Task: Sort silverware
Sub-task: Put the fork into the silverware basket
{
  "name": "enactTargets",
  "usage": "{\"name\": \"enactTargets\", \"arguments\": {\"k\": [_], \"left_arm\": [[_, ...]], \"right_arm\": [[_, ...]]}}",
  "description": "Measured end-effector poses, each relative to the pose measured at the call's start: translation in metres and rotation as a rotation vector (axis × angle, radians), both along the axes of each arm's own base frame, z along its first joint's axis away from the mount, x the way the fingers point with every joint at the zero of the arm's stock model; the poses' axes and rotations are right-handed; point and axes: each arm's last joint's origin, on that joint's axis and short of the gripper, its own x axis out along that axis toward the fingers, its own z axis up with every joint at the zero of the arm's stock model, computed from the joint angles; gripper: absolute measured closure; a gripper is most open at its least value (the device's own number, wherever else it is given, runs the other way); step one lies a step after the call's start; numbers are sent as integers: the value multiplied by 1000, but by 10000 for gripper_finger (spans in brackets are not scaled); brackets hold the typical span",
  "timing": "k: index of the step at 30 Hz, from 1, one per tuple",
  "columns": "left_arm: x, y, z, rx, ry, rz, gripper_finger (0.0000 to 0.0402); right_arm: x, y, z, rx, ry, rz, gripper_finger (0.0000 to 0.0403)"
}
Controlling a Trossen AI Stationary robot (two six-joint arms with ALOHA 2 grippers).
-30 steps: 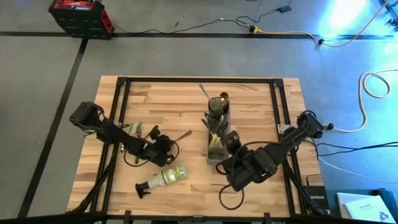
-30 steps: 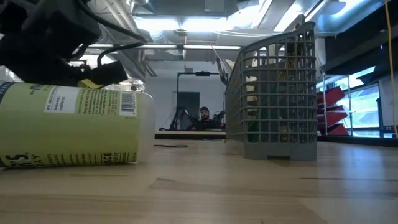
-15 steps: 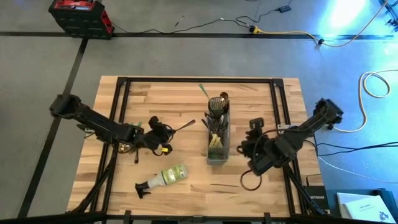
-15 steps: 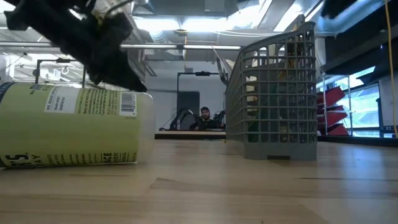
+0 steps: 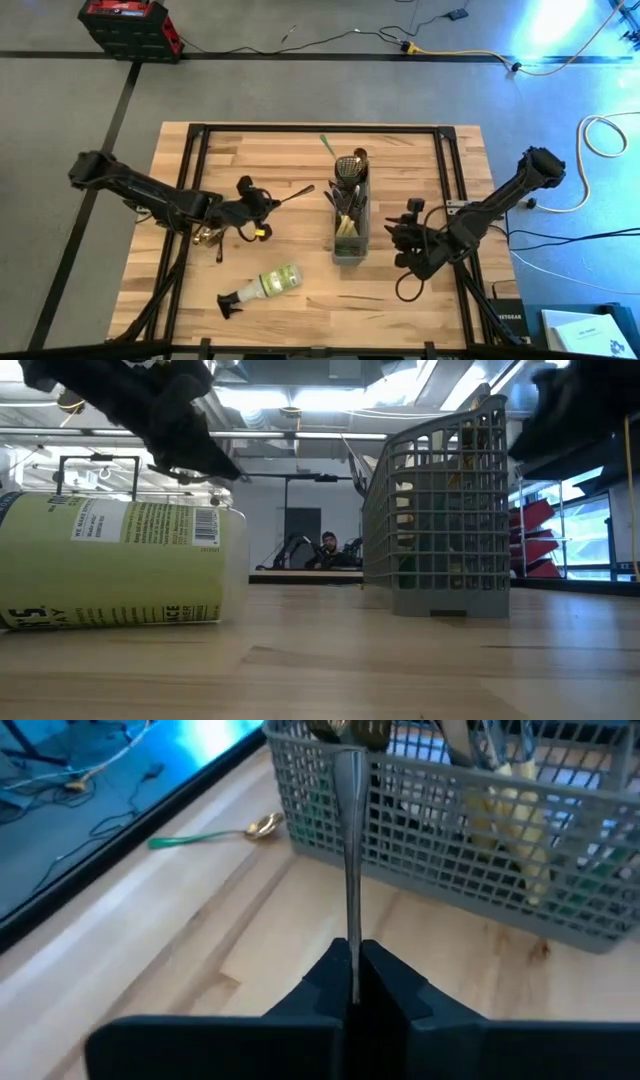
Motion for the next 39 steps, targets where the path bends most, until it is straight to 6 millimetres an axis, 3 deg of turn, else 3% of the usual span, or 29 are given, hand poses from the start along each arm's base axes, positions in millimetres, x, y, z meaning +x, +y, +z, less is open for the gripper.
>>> {"name": "enactTargets", "arguments": {"k": [4,8,16,21,27,31,39], "left_arm": [[2,10,22,23,71,42,401],[7,21,57,79,116,58,401],[19,54,141,194,198,14,401],[42,73,180,272,299,-54,401],[87,93,191,382,539,-179,401],[116,101,185,430,745,-267,401],[160,77,165,682,1010,-460,401]], "right_arm": [[-7,-5,-34,21,3,4,327],[-11,-9,-51,32,-12,5,327],[-14,-11,-60,38,-29,3,327],[-12,-9,-60,54,-57,9,327],[-10,-7,-59,47,-57,41,327],[-10,-7,-59,54,-50,47,327],[-10,-7,-59,60,-47,50,327]]}}
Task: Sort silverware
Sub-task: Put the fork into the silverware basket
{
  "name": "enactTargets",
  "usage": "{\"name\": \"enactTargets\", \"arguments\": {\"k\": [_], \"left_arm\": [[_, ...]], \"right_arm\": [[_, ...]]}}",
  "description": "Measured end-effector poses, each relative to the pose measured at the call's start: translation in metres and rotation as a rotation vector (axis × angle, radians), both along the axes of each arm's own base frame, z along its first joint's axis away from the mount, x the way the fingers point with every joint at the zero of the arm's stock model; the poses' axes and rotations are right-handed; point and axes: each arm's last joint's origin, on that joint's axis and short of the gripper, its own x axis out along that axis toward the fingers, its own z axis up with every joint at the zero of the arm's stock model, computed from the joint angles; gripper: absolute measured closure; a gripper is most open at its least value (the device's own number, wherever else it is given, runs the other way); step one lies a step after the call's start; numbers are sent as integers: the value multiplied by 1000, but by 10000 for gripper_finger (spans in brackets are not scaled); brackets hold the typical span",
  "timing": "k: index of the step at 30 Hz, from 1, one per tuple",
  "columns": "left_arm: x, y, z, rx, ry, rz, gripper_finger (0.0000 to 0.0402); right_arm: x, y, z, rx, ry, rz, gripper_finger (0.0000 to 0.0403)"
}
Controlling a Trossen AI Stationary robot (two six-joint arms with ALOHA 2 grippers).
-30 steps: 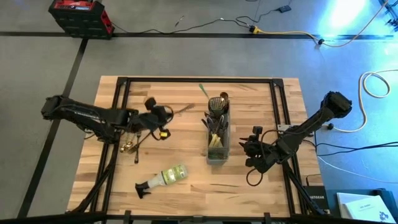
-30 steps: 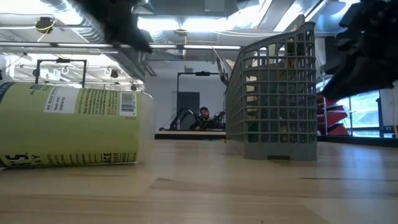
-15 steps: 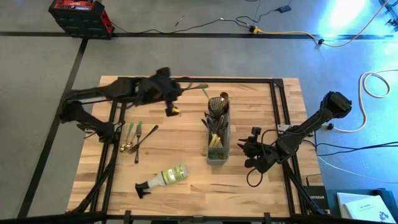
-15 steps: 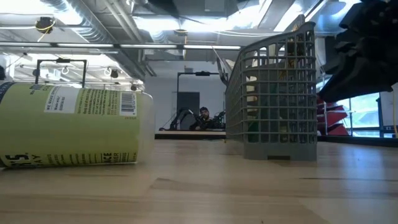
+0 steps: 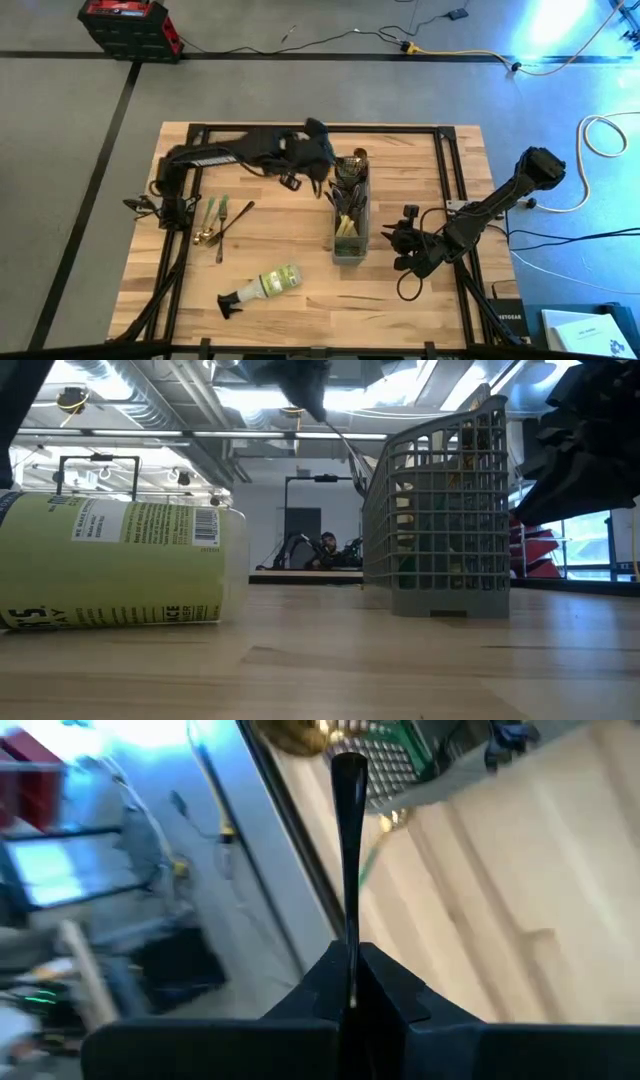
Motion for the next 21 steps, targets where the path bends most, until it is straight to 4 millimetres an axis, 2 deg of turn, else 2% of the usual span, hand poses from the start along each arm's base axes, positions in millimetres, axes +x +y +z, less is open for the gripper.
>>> {"name": "enactTargets", "arguments": {"k": [3,9,18,21], "left_arm": [[15,-10,-9,23,6,-67,401],[29,-23,-28,110,149,-182,401],[31,-19,-32,195,296,-324,401],[31,-16,-32,217,309,-320,401]], "right_arm": [[0,0,0,-1,0,0,327],[0,0,0,0,0,0,327],[0,0,0,-1,2,0,327],[0,0,0,-2,2,0,327]]}}
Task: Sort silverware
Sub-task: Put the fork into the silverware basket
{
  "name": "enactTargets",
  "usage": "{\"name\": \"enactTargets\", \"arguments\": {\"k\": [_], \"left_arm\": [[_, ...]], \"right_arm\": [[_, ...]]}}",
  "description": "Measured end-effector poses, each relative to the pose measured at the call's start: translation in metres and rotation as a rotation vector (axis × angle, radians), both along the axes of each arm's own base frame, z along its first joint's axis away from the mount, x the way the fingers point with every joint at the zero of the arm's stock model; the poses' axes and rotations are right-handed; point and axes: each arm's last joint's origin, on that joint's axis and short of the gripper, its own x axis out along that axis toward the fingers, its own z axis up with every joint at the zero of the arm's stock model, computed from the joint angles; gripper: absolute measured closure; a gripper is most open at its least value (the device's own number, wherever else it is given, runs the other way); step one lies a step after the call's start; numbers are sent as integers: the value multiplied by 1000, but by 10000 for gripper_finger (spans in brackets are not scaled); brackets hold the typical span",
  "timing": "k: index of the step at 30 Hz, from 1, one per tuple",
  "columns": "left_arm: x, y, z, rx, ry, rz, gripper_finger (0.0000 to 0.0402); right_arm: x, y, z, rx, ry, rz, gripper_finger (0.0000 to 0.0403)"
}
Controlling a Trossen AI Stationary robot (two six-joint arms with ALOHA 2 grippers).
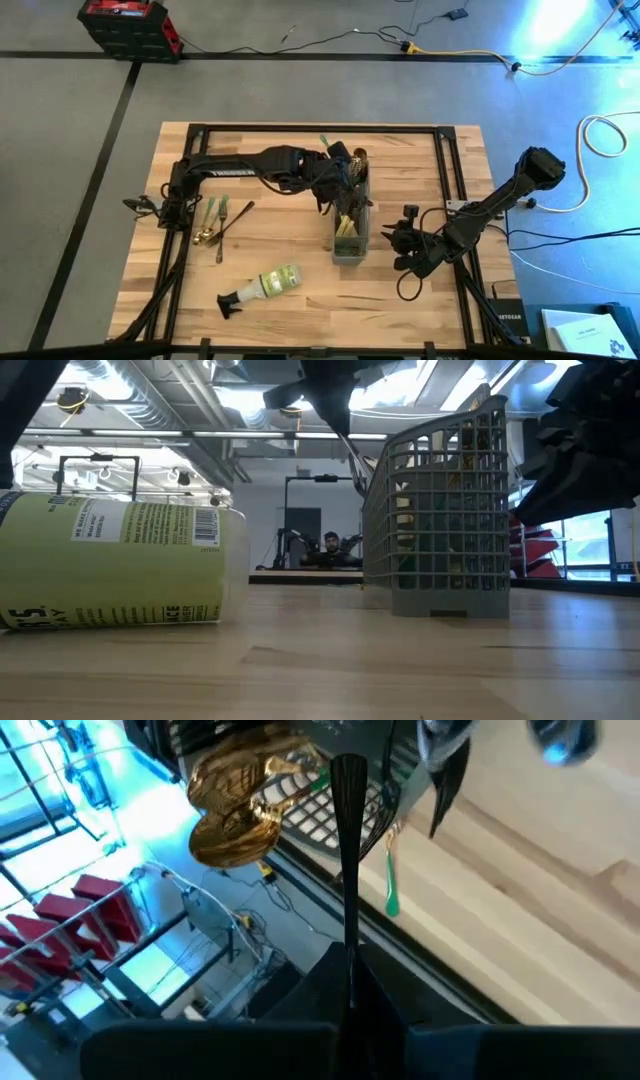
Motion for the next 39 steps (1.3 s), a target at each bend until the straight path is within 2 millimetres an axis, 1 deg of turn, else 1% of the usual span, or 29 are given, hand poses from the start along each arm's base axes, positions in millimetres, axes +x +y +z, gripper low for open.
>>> {"name": "enactTargets", "arguments": {"k": [4,8,13,16,22,25,27,30,34,39], "left_arm": [[0,1,0,13,4,5,401],[0,-3,0,13,20,-26,401],[-3,-9,-2,-106,73,-130,401],[-3,-4,-3,-119,84,-135,401],[0,12,0,-122,41,-133,401],[0,20,0,-121,46,-155,401],[0,23,0,-155,59,-204,401],[2,26,0,-212,52,-280,401],[5,26,2,-218,12,-299,401],[6,22,2,-207,14,-304,400]], "right_arm": [[0,0,0,-1,1,0,327],[0,0,0,-1,2,0,327],[0,0,0,-1,1,0,327],[-2,-2,-4,-5,8,-3,327],[-6,-5,-13,15,1,-25,327],[-4,-3,-12,43,-36,-21,327],[-1,-1,-10,53,-62,-6,327],[1,1,-9,56,-81,11,327],[1,1,-9,54,-81,11,327],[1,1,-8,56,-83,11,327]]}}
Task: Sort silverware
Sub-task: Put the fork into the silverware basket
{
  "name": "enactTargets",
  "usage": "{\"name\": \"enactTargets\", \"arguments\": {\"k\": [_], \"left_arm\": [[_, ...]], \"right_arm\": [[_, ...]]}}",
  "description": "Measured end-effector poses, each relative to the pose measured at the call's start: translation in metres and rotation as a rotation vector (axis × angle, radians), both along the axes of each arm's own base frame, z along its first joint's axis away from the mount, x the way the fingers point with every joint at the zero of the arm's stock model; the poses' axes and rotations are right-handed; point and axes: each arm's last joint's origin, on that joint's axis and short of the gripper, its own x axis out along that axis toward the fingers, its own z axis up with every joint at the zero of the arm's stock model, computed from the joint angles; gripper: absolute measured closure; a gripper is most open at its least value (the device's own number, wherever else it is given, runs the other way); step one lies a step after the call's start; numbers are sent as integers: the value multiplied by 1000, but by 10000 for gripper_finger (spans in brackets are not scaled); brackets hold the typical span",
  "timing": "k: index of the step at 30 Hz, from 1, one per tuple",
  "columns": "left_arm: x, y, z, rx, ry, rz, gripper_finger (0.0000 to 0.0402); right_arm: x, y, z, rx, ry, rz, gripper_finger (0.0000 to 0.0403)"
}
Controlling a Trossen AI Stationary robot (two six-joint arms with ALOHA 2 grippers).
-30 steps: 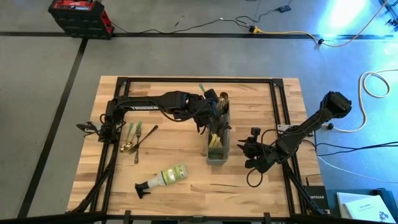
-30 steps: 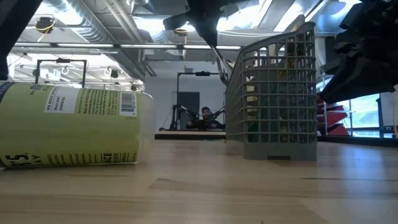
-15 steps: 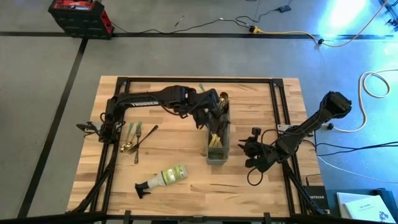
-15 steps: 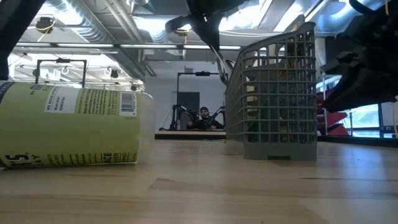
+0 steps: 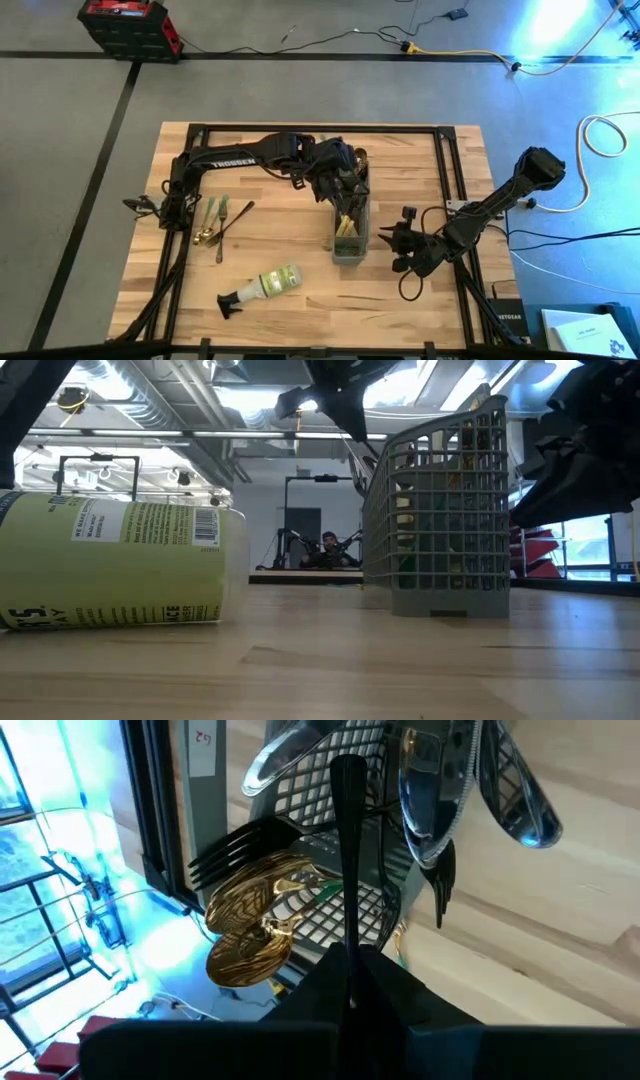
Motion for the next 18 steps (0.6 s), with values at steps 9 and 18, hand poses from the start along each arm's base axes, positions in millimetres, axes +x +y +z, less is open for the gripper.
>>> {"name": "enactTargets", "arguments": {"k": [9,18], "left_arm": [[1,1,-5,87,16,35,358],[3,-1,-6,65,5,39,324]], "right_arm": [[0,0,0,5,-7,1,327],[0,0,0,5,-7,1,327]]}}
